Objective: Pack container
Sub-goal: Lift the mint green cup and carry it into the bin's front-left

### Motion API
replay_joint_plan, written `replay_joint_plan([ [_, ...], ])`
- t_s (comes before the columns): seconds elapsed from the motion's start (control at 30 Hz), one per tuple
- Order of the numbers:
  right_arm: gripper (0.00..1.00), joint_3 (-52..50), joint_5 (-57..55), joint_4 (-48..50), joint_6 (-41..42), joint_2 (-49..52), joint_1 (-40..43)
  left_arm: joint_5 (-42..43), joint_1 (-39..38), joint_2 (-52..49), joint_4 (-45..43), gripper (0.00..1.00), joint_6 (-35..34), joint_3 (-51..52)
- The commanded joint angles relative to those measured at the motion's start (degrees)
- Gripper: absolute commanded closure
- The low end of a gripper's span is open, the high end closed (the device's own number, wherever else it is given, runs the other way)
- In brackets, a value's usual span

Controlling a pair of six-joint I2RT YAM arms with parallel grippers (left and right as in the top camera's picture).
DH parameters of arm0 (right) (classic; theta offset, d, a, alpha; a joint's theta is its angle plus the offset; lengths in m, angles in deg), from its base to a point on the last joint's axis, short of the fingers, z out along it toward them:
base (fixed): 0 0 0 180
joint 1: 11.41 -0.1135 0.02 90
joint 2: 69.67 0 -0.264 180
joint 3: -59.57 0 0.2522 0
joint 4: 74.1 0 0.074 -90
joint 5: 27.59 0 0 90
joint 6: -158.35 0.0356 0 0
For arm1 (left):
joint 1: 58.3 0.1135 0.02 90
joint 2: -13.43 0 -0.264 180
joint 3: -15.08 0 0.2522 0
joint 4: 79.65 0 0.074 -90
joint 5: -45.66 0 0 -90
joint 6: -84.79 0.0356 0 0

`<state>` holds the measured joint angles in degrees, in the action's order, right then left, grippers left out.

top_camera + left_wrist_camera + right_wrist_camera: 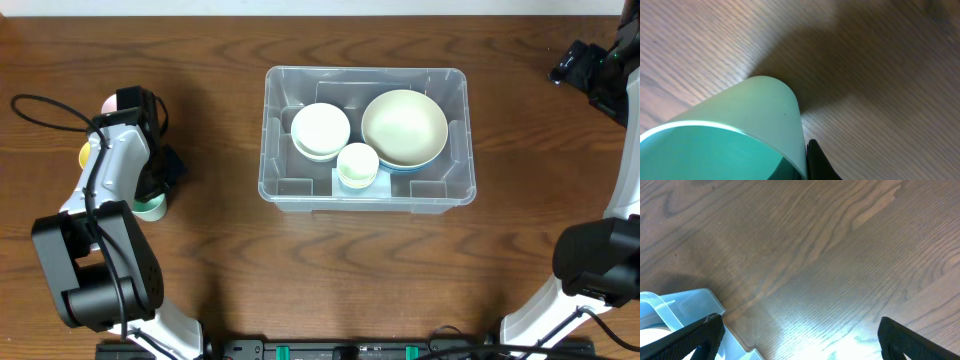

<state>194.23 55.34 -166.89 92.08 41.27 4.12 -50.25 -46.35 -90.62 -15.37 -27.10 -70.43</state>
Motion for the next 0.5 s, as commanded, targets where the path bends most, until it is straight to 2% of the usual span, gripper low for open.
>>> replay_joint_plan([
  [0.0,0.01,0.04,-0.15,-0.07,0.90,0.31,0.22,7.23,0.20,0.90,0.28,0.94,4.85,-0.76],
  [0.17,0.01,0.04,-0.15,-0.07,0.90,0.31,0.22,19.06,-1.14,5.60,1.70,0.95,13.46,-2.45],
  [0.3,0.01,0.04,-0.15,-0.07,0.90,0.31,0.22,19.82,-4.66,12.85,2.89,0.94,17.07,-3.13],
  [0.47,0.01,0.04,-0.15,-0.07,0.90,0.31,0.22,19.96,-10.54,23.26,1.07,0.94,17.55,-3.58],
])
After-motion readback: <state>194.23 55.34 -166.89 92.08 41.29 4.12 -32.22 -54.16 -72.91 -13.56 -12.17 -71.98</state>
